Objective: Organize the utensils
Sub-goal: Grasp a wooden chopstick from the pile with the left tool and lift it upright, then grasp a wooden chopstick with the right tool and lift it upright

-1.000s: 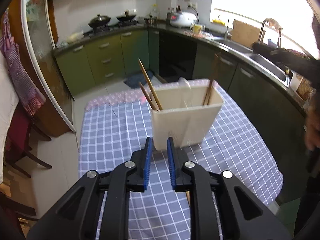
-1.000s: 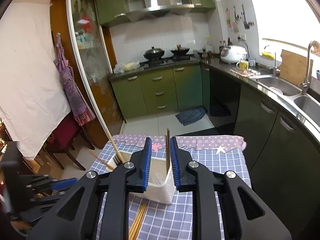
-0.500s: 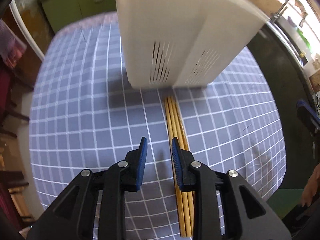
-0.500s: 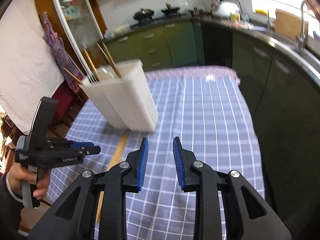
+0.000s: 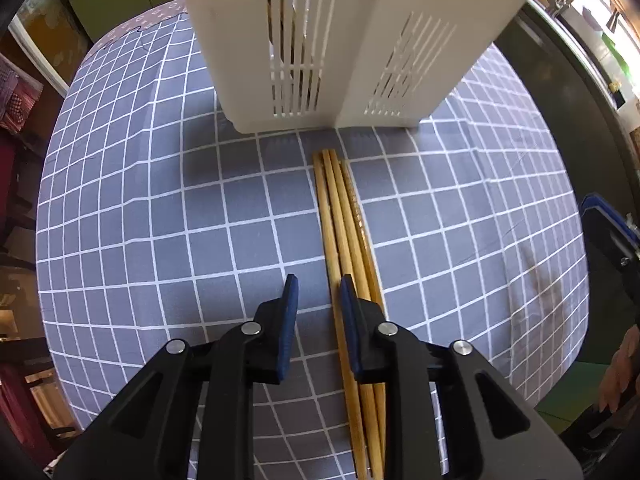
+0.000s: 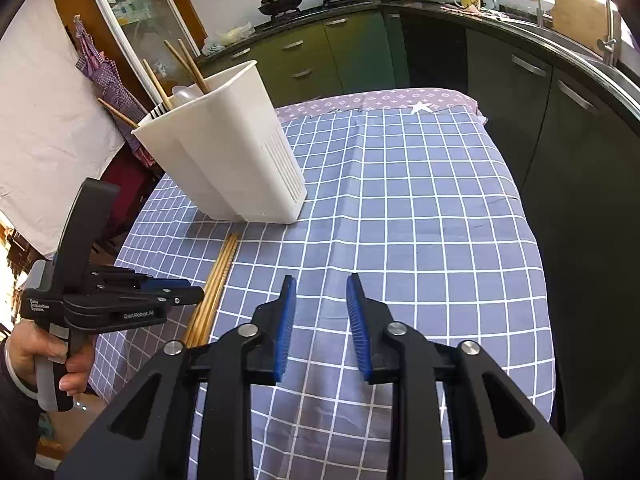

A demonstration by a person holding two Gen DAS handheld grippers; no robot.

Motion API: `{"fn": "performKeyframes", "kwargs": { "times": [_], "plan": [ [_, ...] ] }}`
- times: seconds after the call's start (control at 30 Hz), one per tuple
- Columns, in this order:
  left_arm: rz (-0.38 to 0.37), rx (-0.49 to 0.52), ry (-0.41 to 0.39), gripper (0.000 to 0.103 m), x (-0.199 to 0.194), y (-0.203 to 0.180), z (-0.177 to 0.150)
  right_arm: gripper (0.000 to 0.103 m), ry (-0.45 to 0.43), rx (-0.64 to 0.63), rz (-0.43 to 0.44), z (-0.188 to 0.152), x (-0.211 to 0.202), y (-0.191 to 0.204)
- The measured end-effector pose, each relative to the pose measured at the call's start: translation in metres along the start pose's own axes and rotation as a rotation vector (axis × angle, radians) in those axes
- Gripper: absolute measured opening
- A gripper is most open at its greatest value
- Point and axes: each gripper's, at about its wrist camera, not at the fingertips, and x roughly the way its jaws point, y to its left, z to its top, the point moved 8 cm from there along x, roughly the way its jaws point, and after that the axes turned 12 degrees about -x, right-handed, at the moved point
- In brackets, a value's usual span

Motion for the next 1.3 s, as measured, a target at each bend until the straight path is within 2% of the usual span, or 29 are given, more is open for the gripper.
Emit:
{"fn": "performKeyframes", "kwargs": {
  "times": [0.23,0.33,0.57,0.73,1.13,1.3],
  "plan": [
    [0.021,0.009,0.010,0.019,0.006,-0.009,0.000,0.031,0.001,-0.009,0.010,0.004,-0.001,0.004],
    [0.028,0.029,0.009,0.008,0.008,-0.018,0.001,0.031,0.005,-0.014,0.010,0.005,0.000,0.006],
    [0.009,0.006,0.011,0.007,0.006,-0.007,0.007,0.031,0.008,-0.007,0.011,0.003,-0.002,0.003],
    [-0.021,-0.006,-0.063,0.006,-0.020,0.001,0.013,0.031,0.010,-0.008,0.006,0.003,-0.004,0.002],
    [-0.053,0.012,-0.354,0.006,-0.126,0.037,0.006,0.031,0.031,-0.033,0.004,0.006,0.001,0.014],
    [-0.065,0.019,-0.401,0.006,-0.146,0.045,-0.003,0.031,0.066,-0.052,0.023,0.009,0.012,0.025]
  ]
}}
